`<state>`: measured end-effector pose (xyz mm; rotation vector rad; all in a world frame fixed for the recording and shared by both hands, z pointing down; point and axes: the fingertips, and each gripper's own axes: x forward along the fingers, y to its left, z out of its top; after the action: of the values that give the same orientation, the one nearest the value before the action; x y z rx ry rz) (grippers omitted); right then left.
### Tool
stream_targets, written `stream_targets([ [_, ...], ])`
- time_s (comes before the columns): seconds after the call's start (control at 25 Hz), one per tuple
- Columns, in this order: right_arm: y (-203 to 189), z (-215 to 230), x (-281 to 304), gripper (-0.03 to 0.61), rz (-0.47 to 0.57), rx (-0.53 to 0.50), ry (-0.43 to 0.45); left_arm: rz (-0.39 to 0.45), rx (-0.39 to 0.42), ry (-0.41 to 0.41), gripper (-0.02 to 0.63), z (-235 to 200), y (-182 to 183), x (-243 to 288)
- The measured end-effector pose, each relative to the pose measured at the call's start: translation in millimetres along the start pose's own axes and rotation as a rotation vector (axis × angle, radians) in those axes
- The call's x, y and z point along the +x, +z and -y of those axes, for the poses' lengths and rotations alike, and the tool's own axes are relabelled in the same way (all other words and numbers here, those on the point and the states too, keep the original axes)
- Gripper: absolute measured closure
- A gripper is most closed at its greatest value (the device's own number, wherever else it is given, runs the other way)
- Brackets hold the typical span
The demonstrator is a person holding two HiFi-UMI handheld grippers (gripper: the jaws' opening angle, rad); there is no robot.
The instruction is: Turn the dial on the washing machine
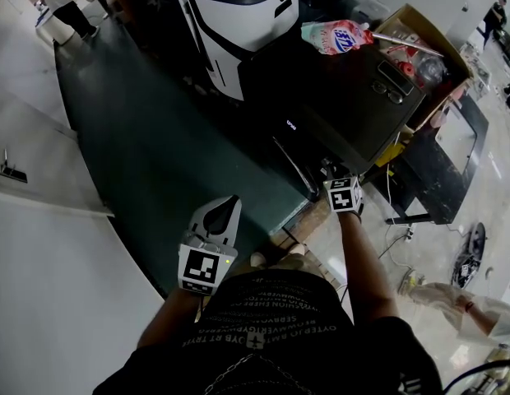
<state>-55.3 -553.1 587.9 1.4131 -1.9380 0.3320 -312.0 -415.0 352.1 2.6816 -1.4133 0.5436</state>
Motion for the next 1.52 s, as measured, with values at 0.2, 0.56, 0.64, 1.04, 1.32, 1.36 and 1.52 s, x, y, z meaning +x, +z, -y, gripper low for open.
stream_targets([
  [0.2,-13,1,0,0.524,-0.027,0.028,-0.014,0.0,-0.005,0.0,0.606,-2,-2,-5],
  [0.56,-43,-4,5,0.512,-0.09,0.071,0.005,0.003,-0.006,-0.003,0.606,-3,-7,-12],
  [0.64,-45,-4,6,0.512,-0.092,0.082,0.006,0.002,-0.006,-0.001,0.607,-4,-8,-13],
  [1.04,6,-15,-9,0.501,-0.01,-0.065,-0.02,0.001,-0.008,0.012,0.606,-12,-15,-26],
  [1.32,-3,-18,0,0.494,-0.041,-0.085,-0.026,0.009,-0.01,0.011,0.607,-15,-15,-35],
  [1.36,-4,-17,-1,0.494,-0.047,-0.078,-0.027,0.009,-0.01,0.013,0.606,-16,-15,-36],
  [1.52,-18,-14,-2,0.495,-0.079,-0.04,-0.03,0.007,-0.011,0.013,0.606,-18,-18,-42],
])
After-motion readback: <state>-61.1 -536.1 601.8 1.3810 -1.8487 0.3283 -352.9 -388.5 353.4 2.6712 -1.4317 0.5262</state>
